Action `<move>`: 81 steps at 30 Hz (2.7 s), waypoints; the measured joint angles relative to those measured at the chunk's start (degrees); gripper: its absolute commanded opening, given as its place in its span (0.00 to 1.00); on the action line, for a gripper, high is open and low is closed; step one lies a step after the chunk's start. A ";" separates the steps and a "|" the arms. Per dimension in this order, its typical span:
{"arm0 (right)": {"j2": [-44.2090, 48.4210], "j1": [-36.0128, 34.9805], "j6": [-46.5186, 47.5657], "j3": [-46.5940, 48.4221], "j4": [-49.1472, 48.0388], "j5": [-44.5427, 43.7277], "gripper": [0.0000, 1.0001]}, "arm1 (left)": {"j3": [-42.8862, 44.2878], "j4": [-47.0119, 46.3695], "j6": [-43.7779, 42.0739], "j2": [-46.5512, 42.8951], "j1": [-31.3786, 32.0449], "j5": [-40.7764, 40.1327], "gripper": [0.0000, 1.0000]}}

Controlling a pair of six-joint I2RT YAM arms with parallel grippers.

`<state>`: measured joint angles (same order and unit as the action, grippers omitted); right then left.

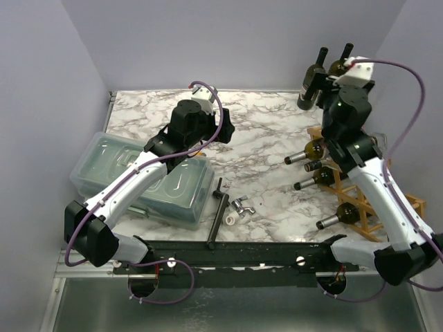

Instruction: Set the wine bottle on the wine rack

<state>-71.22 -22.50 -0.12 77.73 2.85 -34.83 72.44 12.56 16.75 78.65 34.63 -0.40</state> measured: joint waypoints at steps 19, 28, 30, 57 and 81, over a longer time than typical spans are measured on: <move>-6.10 2.23 -40.09 4.61 43.54 -21.99 0.88 | 0.00 0.02 0.28 0.20 0.02 1.03 0.92; -12.20 8.48 -52.09 17.09 56.68 -21.38 0.87 | 0.00 0.02 0.02 0.44 0.33 1.03 0.92; -13.77 10.12 -53.94 18.38 58.75 -20.31 0.86 | 0.00 0.04 0.04 0.44 0.37 1.03 0.92; -24.24 11.15 -65.61 19.82 64.46 -17.22 0.54 | 0.09 0.02 0.11 0.46 0.37 1.05 0.92; -24.76 11.15 -73.44 19.12 66.66 -18.51 0.16 | 0.11 0.04 0.13 0.79 0.37 1.05 0.92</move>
<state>-95.98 -11.35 -73.56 96.86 69.52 -53.34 72.55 12.60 16.88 79.44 35.00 0.64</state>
